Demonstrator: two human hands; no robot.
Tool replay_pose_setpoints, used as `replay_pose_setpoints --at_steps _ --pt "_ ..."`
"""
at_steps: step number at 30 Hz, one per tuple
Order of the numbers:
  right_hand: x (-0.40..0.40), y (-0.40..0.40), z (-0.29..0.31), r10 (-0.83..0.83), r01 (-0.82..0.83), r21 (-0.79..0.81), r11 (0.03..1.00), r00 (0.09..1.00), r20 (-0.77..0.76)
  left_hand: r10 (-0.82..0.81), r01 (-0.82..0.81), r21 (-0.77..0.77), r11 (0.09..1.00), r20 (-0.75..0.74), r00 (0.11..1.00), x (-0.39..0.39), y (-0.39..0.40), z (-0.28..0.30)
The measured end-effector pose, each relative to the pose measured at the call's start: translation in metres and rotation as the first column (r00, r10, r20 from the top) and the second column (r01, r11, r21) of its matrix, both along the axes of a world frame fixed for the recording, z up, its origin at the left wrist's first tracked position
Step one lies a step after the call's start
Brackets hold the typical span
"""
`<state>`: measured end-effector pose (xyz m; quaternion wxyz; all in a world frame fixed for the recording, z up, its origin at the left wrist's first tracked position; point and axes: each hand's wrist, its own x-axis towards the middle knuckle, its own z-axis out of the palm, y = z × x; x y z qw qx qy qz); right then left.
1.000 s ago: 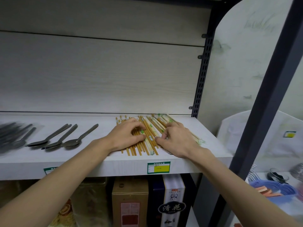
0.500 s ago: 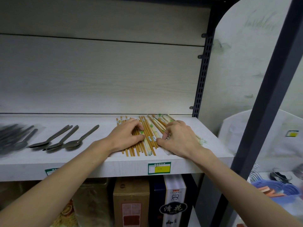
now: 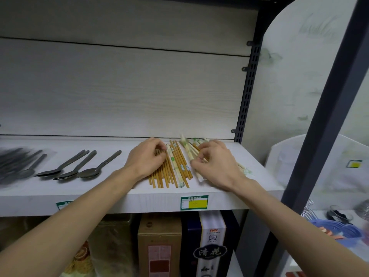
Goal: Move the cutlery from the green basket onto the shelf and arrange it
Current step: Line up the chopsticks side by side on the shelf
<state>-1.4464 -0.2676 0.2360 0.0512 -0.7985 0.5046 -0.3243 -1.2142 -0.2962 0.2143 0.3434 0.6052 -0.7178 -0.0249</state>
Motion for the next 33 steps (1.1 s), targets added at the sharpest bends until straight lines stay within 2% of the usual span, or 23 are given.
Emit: replay_pose_setpoints --at_steps 3,6,10,17,25,33 --pt "0.018 0.006 0.003 0.058 -0.058 -0.002 0.998 0.996 -0.07 0.109 -0.109 -0.011 0.994 -0.009 0.994 0.006 0.0 0.0" --pt "0.033 0.007 0.005 0.04 -0.042 -0.009 0.999 0.988 -0.147 0.155 -0.155 0.003 0.988 0.022 0.988 0.012 -0.002 -0.003" --pt "0.04 0.007 0.006 -0.005 0.016 0.045 0.999 0.969 -0.248 0.086 -0.105 0.148 0.983 0.128 0.988 0.014 -0.004 -0.006" --pt "0.047 0.01 0.017 -0.071 0.11 0.085 0.99 0.926 -0.371 0.089 -0.114 0.171 0.979 0.148 0.985 0.014 -0.007 -0.005" --pt "0.059 0.008 0.016 -0.163 0.217 0.122 0.968 0.923 -0.347 0.083 -0.112 0.179 0.977 0.166 0.983 0.013 -0.007 -0.005" --pt "0.063 0.005 0.014 -0.2 0.223 0.013 0.975 0.902 -0.383 0.067 -0.091 0.16 0.983 0.152 0.986 0.015 -0.008 -0.006"
